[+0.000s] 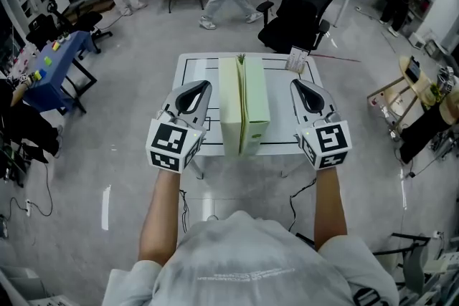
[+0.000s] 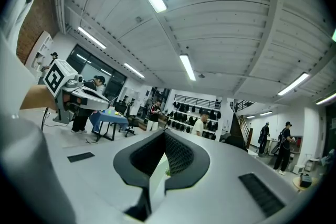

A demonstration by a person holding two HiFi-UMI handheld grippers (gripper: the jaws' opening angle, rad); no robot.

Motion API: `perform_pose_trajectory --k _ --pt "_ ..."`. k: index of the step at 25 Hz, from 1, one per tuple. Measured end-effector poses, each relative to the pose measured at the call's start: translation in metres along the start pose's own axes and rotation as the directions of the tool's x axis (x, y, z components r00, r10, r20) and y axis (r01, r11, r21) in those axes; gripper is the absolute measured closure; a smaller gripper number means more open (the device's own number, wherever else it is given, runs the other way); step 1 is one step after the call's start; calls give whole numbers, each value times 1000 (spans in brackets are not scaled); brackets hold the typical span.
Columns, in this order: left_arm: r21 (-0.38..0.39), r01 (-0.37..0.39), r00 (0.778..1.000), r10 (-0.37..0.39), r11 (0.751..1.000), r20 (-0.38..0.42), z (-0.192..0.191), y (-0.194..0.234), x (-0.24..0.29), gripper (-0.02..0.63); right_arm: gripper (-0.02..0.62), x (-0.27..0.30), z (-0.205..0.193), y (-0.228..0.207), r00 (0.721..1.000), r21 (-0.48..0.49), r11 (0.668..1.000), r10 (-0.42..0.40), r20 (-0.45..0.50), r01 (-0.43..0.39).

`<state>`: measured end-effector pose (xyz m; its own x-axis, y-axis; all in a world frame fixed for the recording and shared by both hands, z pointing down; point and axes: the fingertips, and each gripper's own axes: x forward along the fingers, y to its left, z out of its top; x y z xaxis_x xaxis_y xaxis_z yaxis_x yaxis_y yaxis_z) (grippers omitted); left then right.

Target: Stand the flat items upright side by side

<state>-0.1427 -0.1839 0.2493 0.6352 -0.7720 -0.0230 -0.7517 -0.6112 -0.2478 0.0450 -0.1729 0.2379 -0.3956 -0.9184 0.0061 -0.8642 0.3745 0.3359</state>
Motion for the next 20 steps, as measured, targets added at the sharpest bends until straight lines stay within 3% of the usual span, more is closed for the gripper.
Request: perform_pose_trajectory --k 11,20 --pt "-10 2 1000 -3 1000 -28 -13 -3 2 584 568 -4 -15 2 999 -22 1000 6 -45 -7" --pt "-3 15 999 -15 1000 -37 -15 -11 7 584 568 -7 -25 -2 998 13 1000 15 -65 -14"
